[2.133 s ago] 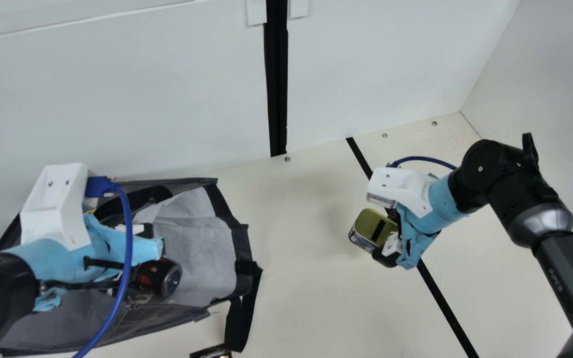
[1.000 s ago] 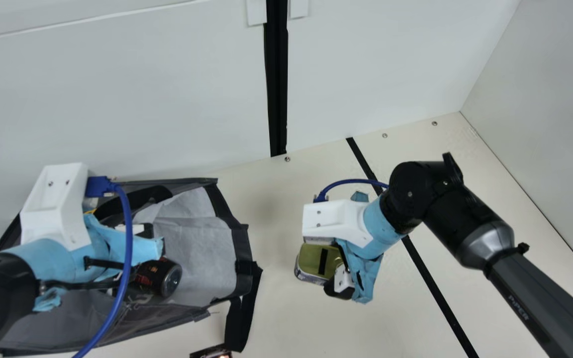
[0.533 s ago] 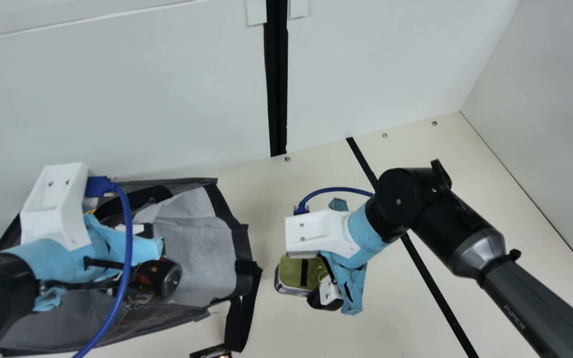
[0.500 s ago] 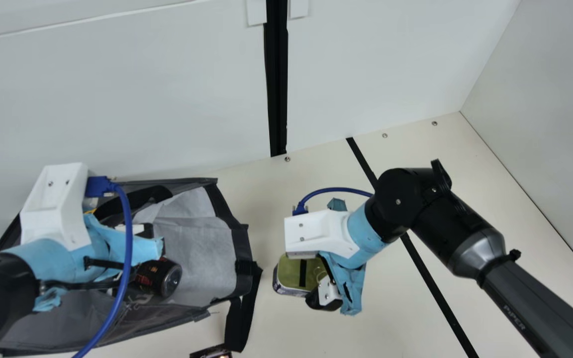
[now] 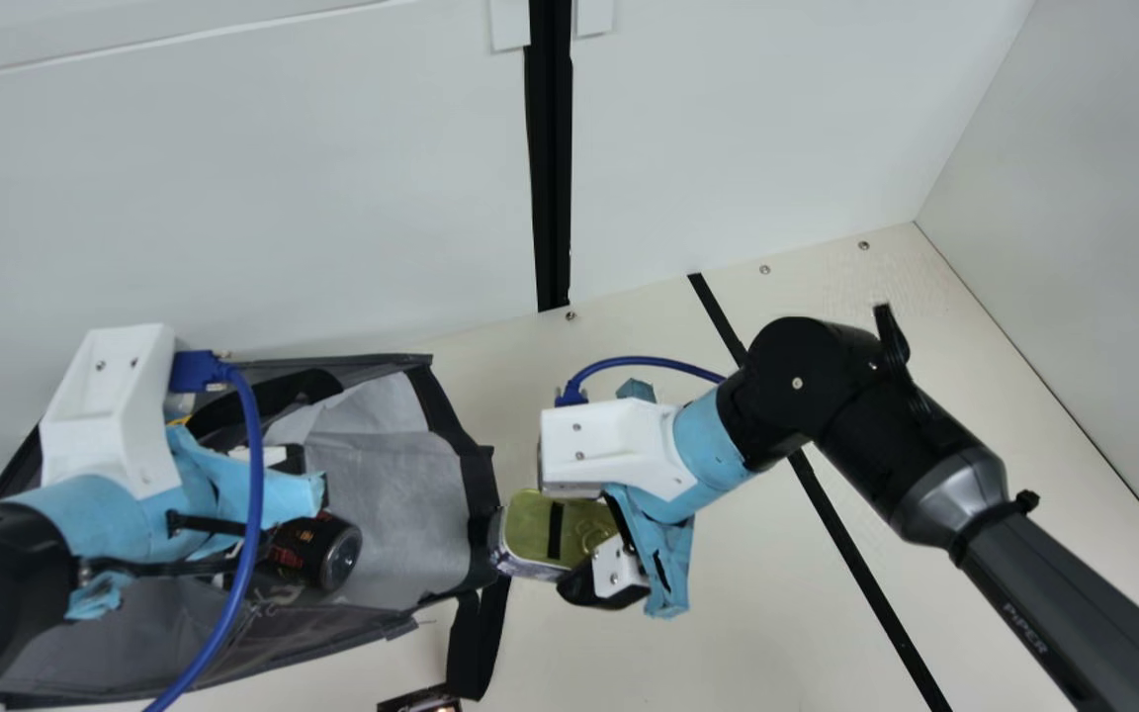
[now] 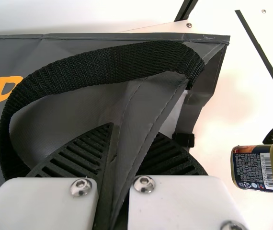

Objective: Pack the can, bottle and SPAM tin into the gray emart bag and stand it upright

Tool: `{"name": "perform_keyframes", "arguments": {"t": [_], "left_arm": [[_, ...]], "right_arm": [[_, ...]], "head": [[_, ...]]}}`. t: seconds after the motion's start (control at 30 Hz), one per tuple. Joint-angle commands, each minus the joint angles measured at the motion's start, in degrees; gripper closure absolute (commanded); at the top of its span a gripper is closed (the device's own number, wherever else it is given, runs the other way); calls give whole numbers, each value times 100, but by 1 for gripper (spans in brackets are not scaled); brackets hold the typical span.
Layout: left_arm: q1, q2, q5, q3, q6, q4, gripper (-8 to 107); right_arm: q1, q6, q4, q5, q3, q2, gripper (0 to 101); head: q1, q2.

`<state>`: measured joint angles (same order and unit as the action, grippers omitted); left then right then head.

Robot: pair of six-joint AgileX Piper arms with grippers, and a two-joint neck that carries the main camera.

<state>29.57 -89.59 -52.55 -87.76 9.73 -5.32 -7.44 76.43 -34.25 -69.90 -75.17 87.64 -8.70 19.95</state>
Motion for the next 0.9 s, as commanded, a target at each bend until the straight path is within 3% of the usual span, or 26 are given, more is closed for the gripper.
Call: {"name": "perform_keyframes", "arguments": {"t": [0.0, 0.87], "left_arm": [[0, 0, 0, 0, 0, 0, 107], [0, 0, 0, 0, 0, 0, 107]], "right_arm": [[-18, -14, -154, 39, -27, 28, 101], [-737, -246, -1087, 879, -476, 835, 101]], "head": [[-130, 5], [-130, 5]]}}
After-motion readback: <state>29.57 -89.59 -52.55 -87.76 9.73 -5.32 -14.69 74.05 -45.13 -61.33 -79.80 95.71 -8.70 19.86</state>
